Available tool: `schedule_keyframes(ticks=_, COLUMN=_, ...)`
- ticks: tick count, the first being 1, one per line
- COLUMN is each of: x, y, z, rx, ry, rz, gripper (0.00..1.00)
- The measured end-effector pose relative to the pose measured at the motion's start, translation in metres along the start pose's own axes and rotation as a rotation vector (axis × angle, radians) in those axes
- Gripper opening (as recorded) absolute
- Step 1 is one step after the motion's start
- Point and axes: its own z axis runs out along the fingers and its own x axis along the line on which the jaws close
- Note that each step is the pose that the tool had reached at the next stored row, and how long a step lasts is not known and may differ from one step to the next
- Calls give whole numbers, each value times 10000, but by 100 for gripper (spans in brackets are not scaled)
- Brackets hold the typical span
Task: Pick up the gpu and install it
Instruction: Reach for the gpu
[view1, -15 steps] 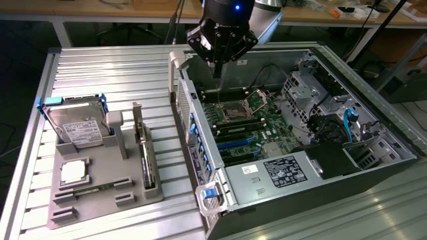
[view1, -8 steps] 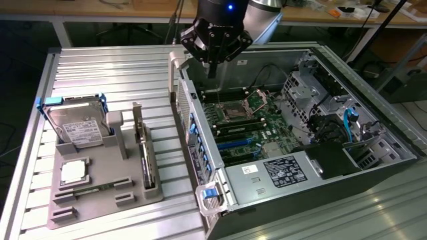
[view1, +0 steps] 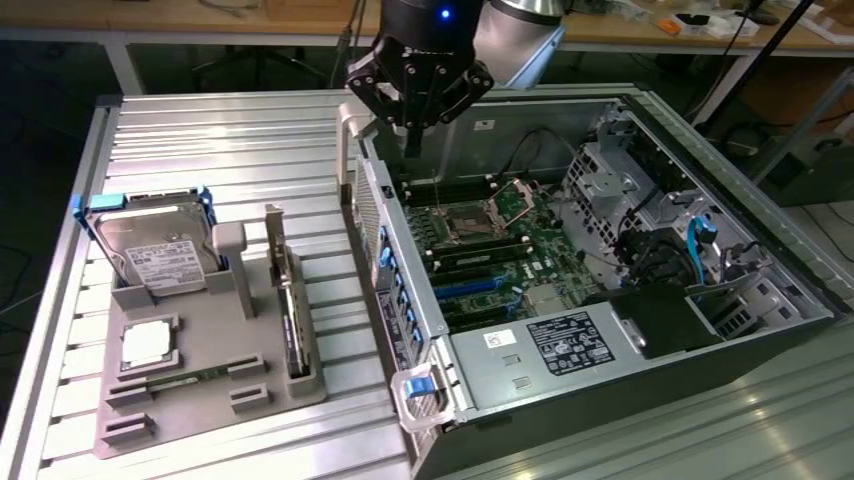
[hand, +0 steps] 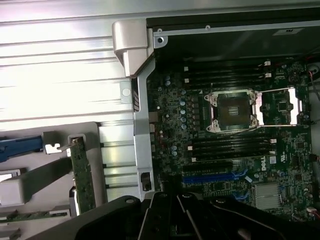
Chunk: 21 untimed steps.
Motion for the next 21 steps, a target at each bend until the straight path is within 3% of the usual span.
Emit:
schedule_keyframes(ticks=9, x=92, y=-7, z=-2, rx=-1, ry=-1, rz=-1, gripper=11)
schedule_keyframes(ticks=21, x=115, y=-9, z=-3, rx=0, ry=0, rz=1, gripper=11)
